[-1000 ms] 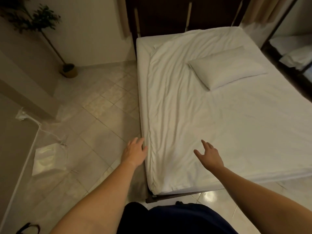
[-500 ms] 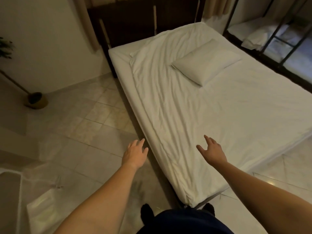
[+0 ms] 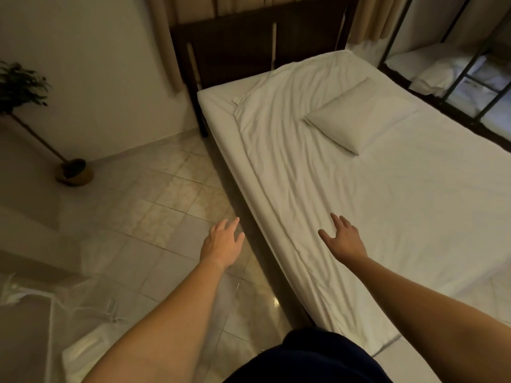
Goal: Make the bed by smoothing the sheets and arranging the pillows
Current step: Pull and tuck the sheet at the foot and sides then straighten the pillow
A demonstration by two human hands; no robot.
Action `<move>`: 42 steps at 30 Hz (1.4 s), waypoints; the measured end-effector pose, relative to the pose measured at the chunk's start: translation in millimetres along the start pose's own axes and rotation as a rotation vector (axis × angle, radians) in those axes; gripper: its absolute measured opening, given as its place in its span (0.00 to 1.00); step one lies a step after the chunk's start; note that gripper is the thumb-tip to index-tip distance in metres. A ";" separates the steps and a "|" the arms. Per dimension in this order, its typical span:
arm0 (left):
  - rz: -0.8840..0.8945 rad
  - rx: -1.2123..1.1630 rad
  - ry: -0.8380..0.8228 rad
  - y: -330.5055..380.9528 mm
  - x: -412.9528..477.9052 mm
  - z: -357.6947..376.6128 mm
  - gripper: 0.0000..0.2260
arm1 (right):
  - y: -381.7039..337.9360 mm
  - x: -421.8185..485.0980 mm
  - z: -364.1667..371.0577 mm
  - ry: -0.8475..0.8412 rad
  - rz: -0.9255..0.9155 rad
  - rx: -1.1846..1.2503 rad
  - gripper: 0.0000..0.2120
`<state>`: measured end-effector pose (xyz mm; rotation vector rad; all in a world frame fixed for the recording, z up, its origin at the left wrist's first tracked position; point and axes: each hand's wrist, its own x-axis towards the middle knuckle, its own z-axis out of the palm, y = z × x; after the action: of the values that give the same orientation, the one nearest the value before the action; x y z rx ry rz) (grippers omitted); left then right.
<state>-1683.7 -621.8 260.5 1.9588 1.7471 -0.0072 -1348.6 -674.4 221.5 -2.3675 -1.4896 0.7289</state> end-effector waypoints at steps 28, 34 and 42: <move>0.033 0.005 -0.042 -88.5 421.8 -171.4 0.26 | -224.5 364.5 31.4 -0.037 0.067 -0.014 0.36; 0.124 0.131 -0.106 -151.0 528.0 -230.2 0.26 | -303.7 424.0 73.2 -0.001 0.169 0.046 0.36; 0.234 0.174 -0.113 -177.0 670.3 -313.7 0.25 | -405.1 505.7 88.7 0.063 0.243 0.131 0.36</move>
<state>-1835.3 123.8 245.6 2.2321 1.4798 -0.1906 -1529.3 -46.6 191.9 -2.4709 -1.1048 0.7720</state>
